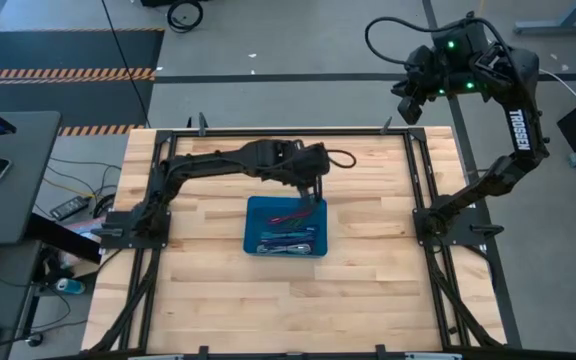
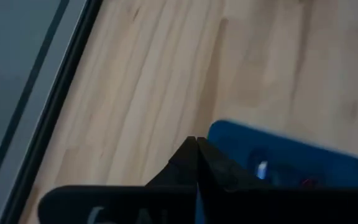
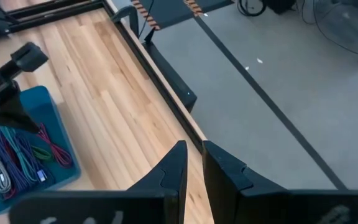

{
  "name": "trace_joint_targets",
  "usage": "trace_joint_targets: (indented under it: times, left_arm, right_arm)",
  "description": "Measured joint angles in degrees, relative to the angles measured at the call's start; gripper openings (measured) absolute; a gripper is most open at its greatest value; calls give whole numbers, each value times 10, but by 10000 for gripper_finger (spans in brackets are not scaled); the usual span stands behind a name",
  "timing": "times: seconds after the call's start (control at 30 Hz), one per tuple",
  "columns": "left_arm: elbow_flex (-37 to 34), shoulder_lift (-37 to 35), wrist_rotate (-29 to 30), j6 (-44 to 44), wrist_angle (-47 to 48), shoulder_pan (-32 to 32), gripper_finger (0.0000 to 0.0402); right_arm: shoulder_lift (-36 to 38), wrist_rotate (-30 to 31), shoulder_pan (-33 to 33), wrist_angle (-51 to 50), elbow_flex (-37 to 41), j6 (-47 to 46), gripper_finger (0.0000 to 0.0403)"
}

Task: Pick and place USB-C Cables
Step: Adjust the blue bin

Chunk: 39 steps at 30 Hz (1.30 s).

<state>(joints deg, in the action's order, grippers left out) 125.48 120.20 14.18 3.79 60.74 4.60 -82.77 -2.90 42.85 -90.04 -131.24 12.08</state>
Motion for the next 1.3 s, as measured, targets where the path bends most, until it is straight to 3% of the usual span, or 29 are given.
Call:
trace_joint_targets:
  times: [0.27, 0.47, 0.6, 1.0, 1.13, 1.3]
  left_arm:
    - [11, 1, -4, -16, -92, -12, 2]
    - [96, -3, 73, -58, 11, -11, 2]
    - [55, -59, 130, -72, 46, -8, 2]
    - [53, -213, 275, 28, 253, -13, 2]
    - [51, -262, 336, 87, 292, -35, 2]
    - [18, -339, 366, 125, 293, -91, 2]
  right_arm:
    - [-1, 2, 0, 0, 0, 26, 55]
    - [-1, 8, 0, 0, 0, 27, 55]
    - [-1, 8, 0, 2, 0, 27, 55]
    - [-1, -7, -5, 0, 0, -24, 54]
    - [-1, -7, -12, 0, 0, -20, 43]
    - [-1, -8, -15, 0, 0, -20, 19]
